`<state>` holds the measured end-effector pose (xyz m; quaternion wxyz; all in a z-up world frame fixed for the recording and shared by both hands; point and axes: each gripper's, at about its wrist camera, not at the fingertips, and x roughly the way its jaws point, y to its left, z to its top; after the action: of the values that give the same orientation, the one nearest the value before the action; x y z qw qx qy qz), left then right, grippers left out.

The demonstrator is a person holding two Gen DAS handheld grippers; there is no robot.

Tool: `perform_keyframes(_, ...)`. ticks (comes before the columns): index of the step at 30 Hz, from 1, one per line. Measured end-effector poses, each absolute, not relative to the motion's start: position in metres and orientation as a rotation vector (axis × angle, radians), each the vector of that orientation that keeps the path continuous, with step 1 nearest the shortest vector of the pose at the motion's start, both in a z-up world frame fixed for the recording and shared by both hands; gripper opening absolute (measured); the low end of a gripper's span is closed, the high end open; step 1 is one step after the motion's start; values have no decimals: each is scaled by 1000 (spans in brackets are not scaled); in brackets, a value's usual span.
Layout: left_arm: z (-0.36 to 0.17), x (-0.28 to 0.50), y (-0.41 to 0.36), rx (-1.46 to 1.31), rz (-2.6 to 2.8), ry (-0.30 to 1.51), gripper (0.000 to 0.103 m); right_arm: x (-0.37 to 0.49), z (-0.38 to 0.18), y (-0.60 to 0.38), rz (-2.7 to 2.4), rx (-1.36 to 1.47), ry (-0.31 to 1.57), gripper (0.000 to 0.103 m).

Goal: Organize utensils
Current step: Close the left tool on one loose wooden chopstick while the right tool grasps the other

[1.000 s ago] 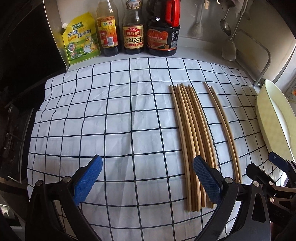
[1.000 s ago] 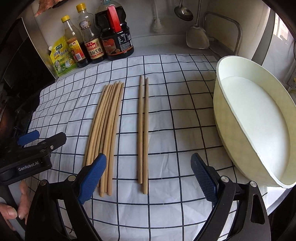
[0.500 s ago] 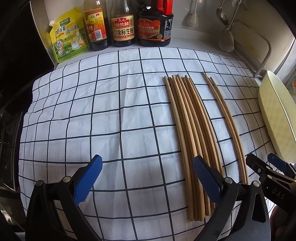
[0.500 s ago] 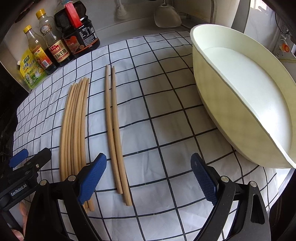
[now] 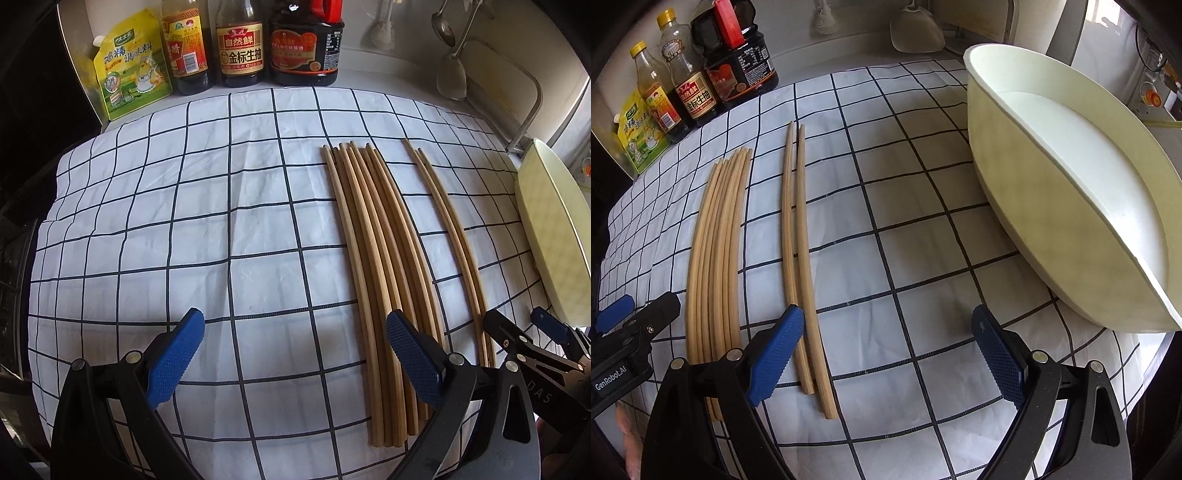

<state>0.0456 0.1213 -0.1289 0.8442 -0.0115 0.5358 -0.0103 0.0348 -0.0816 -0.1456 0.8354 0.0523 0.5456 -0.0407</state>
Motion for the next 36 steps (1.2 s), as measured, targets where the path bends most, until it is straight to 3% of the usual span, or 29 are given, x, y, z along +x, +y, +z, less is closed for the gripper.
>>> perform_keyframes(36,-141,55,110,55,92,1166,96,37,-148,-74,-35,32,1114,88)
